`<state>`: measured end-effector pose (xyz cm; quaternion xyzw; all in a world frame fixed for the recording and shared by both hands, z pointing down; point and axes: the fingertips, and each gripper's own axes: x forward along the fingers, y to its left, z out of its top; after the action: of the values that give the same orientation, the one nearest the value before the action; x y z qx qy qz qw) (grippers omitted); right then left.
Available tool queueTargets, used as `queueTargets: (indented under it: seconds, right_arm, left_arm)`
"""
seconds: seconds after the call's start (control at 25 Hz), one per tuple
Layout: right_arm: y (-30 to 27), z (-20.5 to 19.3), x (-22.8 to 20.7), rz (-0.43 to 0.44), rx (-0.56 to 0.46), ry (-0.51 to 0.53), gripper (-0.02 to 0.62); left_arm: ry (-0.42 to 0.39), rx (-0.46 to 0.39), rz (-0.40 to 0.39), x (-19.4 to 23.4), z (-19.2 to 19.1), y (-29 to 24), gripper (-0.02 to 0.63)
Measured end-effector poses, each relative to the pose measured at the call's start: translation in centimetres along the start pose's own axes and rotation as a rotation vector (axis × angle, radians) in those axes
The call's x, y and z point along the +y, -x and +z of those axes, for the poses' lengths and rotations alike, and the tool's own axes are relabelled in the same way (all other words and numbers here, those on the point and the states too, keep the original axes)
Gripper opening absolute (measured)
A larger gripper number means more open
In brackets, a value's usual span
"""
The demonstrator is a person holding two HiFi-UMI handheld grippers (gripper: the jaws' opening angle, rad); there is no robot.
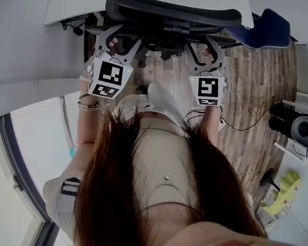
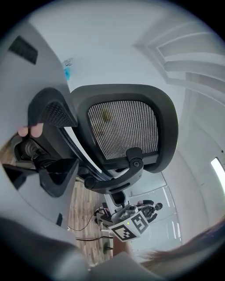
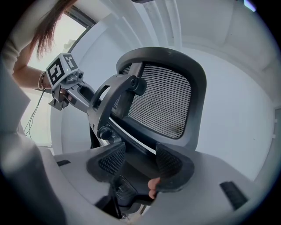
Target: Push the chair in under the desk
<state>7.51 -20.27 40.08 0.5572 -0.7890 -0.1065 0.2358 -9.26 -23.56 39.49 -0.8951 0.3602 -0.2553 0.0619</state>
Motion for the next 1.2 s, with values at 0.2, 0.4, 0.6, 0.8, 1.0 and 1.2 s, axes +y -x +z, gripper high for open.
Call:
queueTargets:
  seconds: [0.2, 0.4, 0.6, 0.8, 1.0, 1.2]
  right_arm:
    - [-0.3, -0.1, 0.0, 0.008, -0.003, 0.014, 0.23]
    - [-0.6, -0.5, 0.1, 0.022, 0.005, 0.019, 0.23]
    - [-0.8, -0.4, -0.1, 0.027, 0.009, 0.019, 0.23]
    - [-3.0, -0.2, -1.8, 0.04, 0.02, 0.014, 0.23]
    - [-3.5, -0.3, -2.3, 0.048, 0.018, 0.012, 0.23]
    - [-4.1, -0.4, -2.7, 0.053, 0.011, 0.011, 0.23]
  left_arm:
    - [0.006, 0.02, 0.018, 0.1, -0.2, -0.3, 0.22]
    - [0.02, 0.034, 0.036, -0.1, -0.4, -0.6, 0.221]
    - [0.036, 0.036, 0.041, 0.0, -0.4, -0.7, 0.221]
    - [0.038, 0.06, 0.043, 1.6, 0.6, -2.6, 0.221]
    - [0.044, 0.065, 0.044, 1.8, 0.7, -3.2, 0.221]
    - [0.05, 0.073, 0.054, 2.1, 0.8, -3.7, 0.221]
